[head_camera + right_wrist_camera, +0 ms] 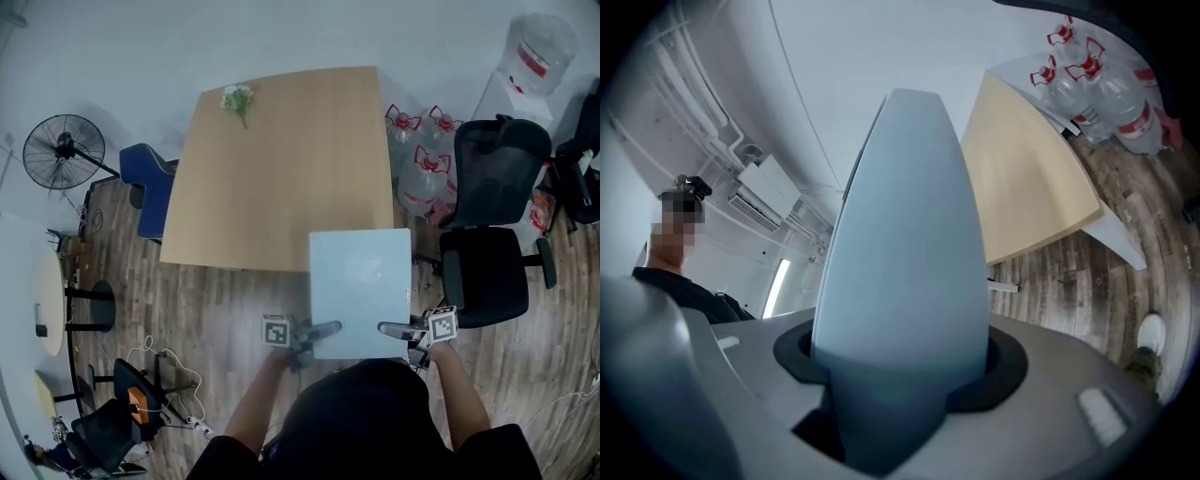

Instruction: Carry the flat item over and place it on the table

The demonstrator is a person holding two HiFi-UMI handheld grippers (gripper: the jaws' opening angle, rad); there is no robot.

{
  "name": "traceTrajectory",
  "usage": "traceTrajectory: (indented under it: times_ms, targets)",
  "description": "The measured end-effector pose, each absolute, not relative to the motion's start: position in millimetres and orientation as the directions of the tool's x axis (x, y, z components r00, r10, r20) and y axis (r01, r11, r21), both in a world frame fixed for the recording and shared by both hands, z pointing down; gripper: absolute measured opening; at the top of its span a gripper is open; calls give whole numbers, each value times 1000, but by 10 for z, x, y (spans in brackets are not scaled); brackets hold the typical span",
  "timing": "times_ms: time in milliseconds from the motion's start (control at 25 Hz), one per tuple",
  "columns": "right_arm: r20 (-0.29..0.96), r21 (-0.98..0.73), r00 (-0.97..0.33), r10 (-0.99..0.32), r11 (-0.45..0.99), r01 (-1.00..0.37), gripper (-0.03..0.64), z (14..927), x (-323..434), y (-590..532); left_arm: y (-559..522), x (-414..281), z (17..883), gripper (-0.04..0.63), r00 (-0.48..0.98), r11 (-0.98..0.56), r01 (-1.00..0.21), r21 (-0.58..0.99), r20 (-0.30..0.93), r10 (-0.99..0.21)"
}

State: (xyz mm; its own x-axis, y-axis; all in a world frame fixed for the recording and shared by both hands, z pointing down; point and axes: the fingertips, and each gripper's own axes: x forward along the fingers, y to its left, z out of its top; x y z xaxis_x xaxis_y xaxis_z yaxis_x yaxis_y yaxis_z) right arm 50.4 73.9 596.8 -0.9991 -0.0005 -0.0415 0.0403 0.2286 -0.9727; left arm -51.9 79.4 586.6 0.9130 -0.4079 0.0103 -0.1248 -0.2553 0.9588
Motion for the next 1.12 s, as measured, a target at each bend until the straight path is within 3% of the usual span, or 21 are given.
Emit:
traceTrajectory:
  times_ms: [520,960,1120]
  targets:
    - [4,-978,-996,91,208,16,296,6181,695,-880,-732,-286,6070,342,878,-181,-189,965,83,-472]
    - [-2,-984,-998,67,178,14,297,6477,422,-1750,-1620,-531,6449,348,896,-181,-199,963,104,-431]
    - [49,-981,-997,61,192,-37,296,6686,330,-2088,-1973,-649,6593,348,902,-157,-185,970,104,-419]
